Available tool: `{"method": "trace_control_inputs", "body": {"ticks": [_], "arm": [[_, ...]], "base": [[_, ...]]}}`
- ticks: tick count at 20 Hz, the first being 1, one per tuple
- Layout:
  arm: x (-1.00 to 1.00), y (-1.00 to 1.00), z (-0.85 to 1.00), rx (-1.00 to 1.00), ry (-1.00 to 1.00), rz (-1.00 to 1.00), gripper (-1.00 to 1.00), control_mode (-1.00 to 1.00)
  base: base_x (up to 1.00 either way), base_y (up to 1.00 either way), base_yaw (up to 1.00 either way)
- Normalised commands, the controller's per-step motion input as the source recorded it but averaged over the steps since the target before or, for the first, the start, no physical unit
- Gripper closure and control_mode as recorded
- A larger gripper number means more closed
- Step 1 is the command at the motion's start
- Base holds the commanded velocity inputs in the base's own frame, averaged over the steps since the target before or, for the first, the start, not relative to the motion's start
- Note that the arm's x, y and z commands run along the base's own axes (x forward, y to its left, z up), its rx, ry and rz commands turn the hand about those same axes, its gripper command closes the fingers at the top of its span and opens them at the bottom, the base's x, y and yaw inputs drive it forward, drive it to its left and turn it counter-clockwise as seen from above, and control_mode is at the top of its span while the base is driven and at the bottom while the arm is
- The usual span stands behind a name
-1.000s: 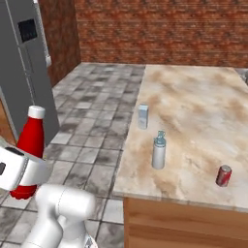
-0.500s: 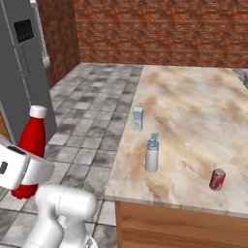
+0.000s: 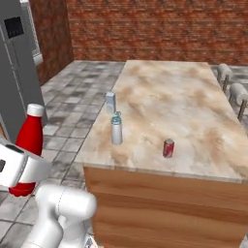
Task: Move the drinks to the dining counter.
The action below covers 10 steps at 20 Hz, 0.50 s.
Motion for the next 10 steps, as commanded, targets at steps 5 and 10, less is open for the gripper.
{"method": "trace_control_inputs", "body": {"ticks": [5,10], "arm": [[0.00,0.00,0.00,0.00,0.00,0.00,1.00,1.00],[0.00,0.00,0.00,0.00,0.00,0.00,1.00,1.00]], "base": [[-0.67,-1.00,0.01],[-0.04,-1.00,0.12]]}}
